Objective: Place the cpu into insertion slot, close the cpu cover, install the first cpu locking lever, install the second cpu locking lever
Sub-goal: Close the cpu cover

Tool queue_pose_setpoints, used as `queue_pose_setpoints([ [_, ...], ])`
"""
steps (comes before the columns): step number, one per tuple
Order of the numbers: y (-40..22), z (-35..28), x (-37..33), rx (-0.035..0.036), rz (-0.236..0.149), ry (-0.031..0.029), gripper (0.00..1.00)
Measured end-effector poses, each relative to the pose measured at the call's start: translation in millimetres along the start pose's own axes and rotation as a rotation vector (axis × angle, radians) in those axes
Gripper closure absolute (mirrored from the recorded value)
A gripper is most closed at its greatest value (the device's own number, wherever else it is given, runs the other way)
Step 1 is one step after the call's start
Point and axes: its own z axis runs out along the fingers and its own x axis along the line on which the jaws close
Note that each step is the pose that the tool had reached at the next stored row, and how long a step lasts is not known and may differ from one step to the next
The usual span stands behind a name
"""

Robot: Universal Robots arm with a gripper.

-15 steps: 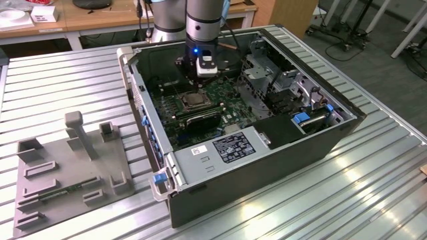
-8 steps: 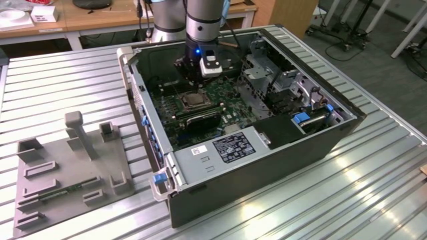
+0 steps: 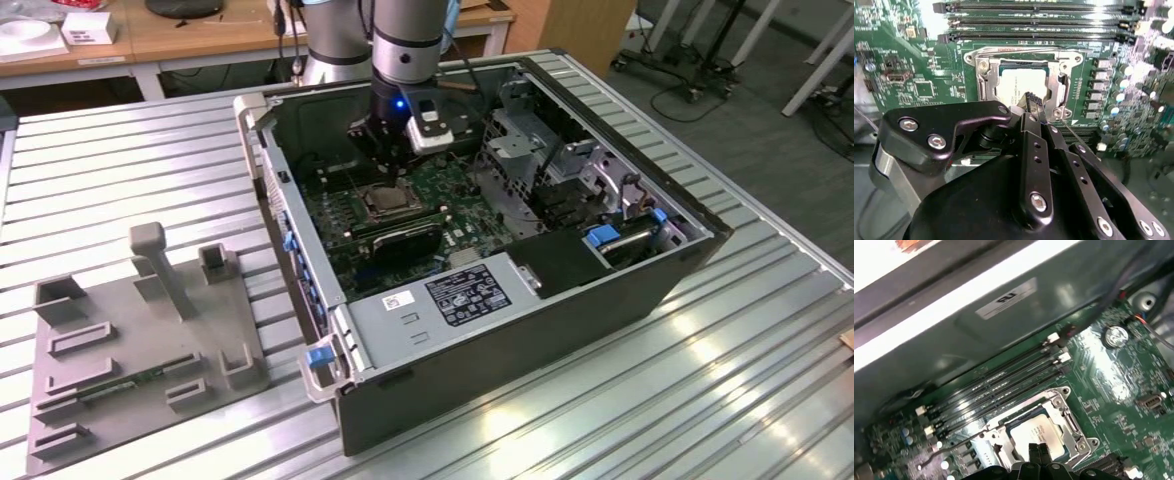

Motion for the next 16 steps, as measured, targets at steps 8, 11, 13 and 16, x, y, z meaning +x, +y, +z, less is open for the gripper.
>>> queue_pose_setpoints([
  [8,-0.1,1.3,0.0,0.0027,-0.144,0.0011,0.89],
  [11,-0.1,1.8,-0.1,0.0037,-0.196,0.0016,0.89],
  [13,-0.1,1.9,-0.1,0.0045,-0.231,0.0023,0.89],
  [16,-0.1,2.0,-0.1,0.0052,-0.277,0.0034,0.89],
])
